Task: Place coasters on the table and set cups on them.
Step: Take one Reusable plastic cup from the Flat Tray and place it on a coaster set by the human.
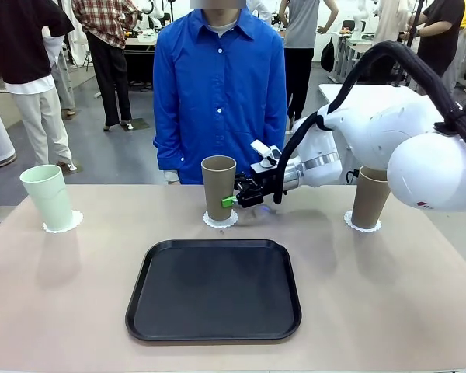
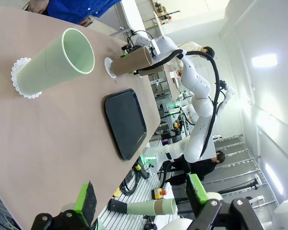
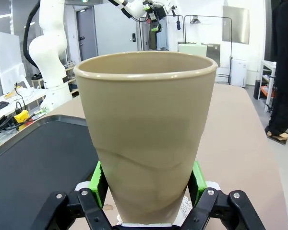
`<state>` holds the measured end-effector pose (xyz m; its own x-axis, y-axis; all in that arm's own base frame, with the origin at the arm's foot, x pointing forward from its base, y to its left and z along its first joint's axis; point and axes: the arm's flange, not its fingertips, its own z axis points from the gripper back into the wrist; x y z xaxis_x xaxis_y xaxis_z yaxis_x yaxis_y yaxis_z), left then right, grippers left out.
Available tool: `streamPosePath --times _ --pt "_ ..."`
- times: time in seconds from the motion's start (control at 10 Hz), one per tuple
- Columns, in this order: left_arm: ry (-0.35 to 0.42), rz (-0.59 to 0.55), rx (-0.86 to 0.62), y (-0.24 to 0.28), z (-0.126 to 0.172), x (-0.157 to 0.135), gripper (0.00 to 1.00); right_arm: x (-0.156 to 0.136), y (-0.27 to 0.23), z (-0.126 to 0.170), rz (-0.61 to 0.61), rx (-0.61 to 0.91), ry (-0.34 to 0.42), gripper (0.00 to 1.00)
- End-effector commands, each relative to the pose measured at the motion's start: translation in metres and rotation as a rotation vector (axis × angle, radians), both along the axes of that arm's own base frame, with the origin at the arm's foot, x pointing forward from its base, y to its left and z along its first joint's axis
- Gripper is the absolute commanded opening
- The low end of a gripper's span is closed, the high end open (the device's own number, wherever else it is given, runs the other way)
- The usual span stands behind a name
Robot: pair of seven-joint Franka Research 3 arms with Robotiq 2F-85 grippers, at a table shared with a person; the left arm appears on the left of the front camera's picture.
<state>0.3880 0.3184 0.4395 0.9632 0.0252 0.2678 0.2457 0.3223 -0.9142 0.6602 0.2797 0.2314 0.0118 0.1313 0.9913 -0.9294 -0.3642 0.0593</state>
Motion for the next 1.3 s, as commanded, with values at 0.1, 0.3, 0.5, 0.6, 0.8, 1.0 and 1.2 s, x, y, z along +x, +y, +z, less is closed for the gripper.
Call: streamPosePath --times 0.1,0.3,0.5,0.6,0.8,1.0,1.2 --pt "-0.006 -0.006 -0.002 0.0015 0.0022 -0.0015 1.00 0.0126 0.0041 -0.0016 0.029 -0.027 0.022 0.81" --pt "-0.006 -0.006 -0.002 0.0015 0.0022 -0.0015 1.00 0.0136 0.0034 -0.0029 0.030 -0.032 0.023 0.81" --pt "-0.006 -0.006 -0.002 0.0015 0.0022 -0.0015 1.00 0.0136 0.0028 -0.0035 0.032 -0.027 0.026 0.81" --pt "-0.006 -0.006 -0.002 0.0015 0.0022 -0.0015 1.00 0.0144 0.0026 -0.0039 0.031 -0.027 0.028 0.94" --pt "-0.006 -0.006 -0.002 0.0015 0.0022 -0.0015 1.00 0.0153 0.0017 -0.0035 0.029 -0.031 0.033 1.00" --pt "-0.006 -0.006 -0.002 0.0015 0.0022 -0.0015 1.00 0.0173 0.0003 -0.0015 0.029 -0.030 0.041 1.00" --pt "-0.006 -0.006 -0.002 0.0015 0.0022 -0.0015 1.00 0.0198 -0.0007 0.0007 0.035 -0.031 0.042 1.00"
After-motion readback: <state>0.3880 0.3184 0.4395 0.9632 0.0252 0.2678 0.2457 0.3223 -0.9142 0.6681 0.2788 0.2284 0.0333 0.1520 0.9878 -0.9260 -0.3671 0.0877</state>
